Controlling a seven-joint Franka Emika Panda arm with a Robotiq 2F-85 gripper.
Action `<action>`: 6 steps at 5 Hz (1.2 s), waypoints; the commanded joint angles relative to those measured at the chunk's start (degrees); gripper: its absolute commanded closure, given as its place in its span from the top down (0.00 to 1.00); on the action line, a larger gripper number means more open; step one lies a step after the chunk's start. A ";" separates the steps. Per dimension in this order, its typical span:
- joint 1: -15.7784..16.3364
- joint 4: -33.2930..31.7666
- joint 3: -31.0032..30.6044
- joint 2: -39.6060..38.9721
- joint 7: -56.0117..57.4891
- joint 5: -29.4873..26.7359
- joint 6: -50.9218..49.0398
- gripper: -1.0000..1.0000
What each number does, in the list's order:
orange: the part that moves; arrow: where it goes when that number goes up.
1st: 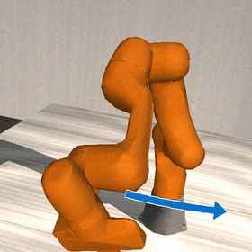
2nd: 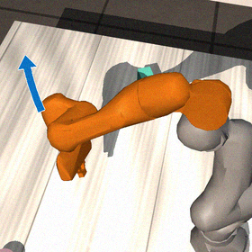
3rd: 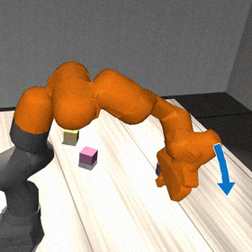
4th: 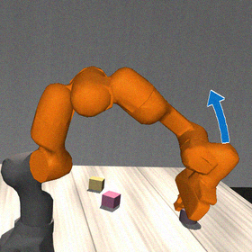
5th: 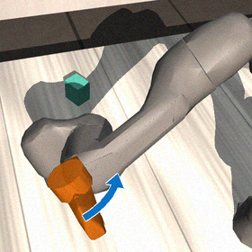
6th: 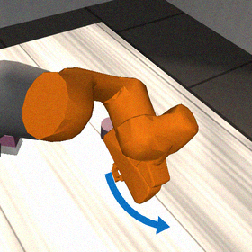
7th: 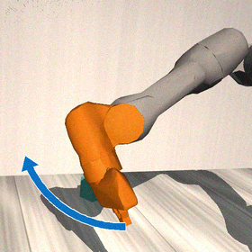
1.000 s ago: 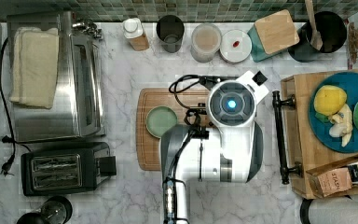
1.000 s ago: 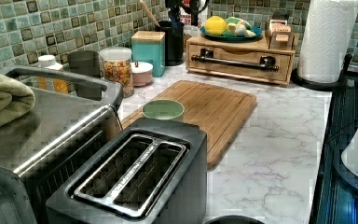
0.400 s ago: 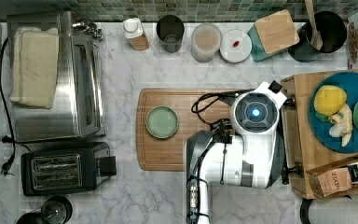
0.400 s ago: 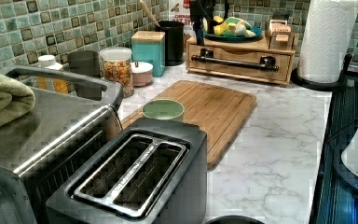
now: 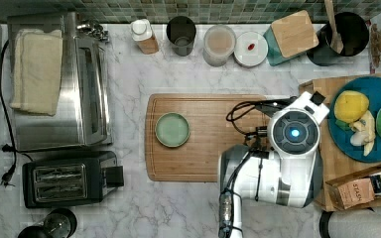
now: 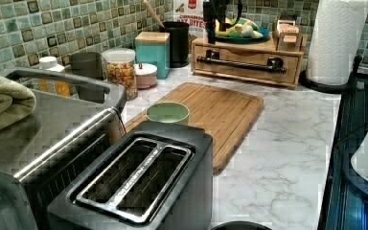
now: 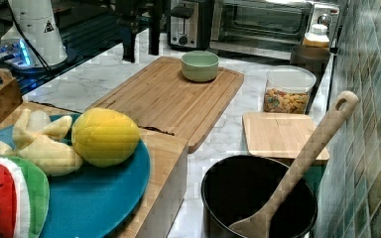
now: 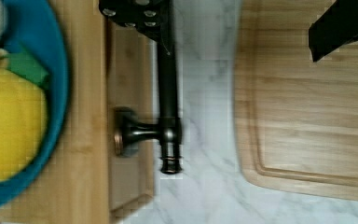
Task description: Open the drawer.
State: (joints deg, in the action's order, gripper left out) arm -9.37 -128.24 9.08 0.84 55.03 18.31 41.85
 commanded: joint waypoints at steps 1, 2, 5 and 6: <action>-5.91 -2.52 3.00 -4.18 6.37 -0.31 4.02 1.00; -5.78 -3.29 4.42 -4.55 7.17 -0.14 5.55 1.00; -4.12 -6.48 4.89 -3.02 3.84 -2.35 7.36 1.00; -4.63 -6.43 5.22 -4.53 4.25 -0.81 10.21 1.00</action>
State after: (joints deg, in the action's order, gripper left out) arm -14.01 -135.18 14.42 -4.02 59.03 18.07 48.85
